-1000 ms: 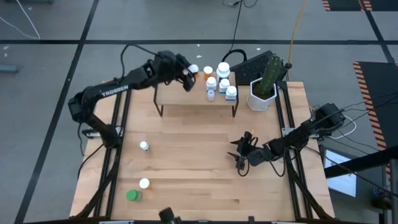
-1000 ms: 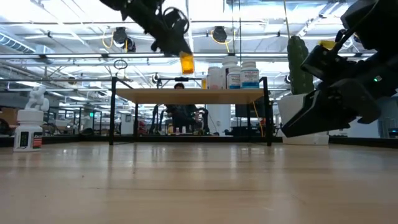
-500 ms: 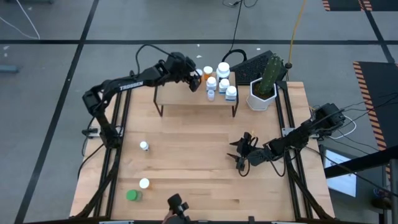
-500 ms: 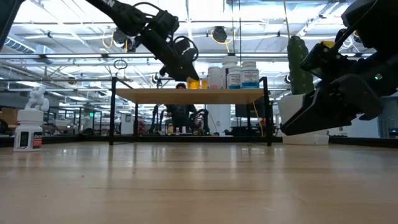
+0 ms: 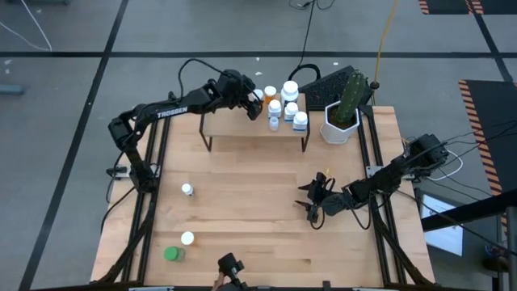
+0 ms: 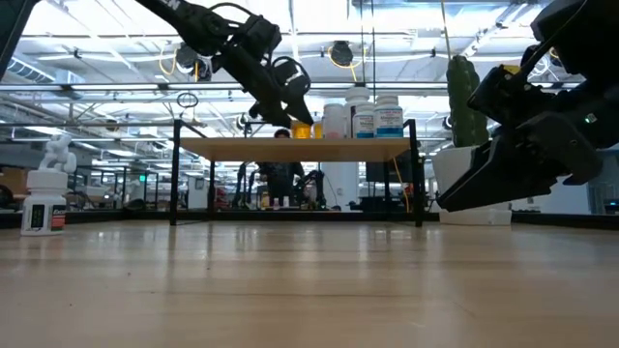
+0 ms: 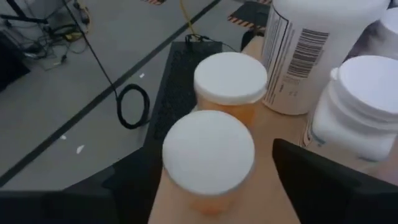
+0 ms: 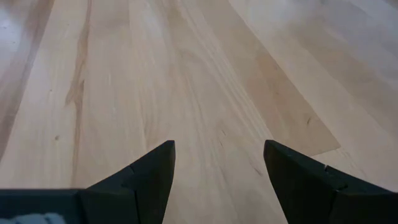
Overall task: Pick and place medicine bottles onto shelf by color
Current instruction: Put the right orange pill bottle on the shelf, then put the small white pill bottle on the shelf
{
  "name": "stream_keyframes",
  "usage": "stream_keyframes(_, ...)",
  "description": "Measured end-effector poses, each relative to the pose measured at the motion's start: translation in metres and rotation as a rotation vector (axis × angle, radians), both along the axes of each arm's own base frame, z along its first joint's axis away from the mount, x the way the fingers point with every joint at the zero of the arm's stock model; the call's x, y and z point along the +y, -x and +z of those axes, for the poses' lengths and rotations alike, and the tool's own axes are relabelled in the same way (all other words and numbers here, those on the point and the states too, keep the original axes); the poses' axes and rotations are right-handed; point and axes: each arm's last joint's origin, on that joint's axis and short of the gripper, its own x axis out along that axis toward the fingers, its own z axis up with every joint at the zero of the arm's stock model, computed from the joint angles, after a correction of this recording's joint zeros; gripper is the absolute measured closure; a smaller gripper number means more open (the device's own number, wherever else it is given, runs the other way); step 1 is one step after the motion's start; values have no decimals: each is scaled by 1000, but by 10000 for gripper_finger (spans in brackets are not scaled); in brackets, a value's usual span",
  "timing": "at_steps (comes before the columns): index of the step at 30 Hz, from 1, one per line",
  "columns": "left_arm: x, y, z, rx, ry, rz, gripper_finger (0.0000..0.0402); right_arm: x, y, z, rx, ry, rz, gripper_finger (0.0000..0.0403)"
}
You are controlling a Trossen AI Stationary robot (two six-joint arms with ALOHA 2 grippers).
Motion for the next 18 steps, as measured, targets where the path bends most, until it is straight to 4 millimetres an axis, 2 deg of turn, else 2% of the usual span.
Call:
stream_keyframes(5, -14, 9, 26, -34, -43, 10, 53, 1, 0, 0, 9, -8, 25, 161)
stream_keyframes(11, -56, 24, 59, -26, -35, -67, 46, 1, 0, 0, 9, -8, 24, 161)
stream_keyframes(14, -80, 25, 69, -34, -34, -100, 45, 1, 0, 0, 6, -15, 20, 161)
stream_keyframes(18, -107, 15, 73, -77, 13, -145, 46, 1, -1, 1, -6, -19, 19, 161)
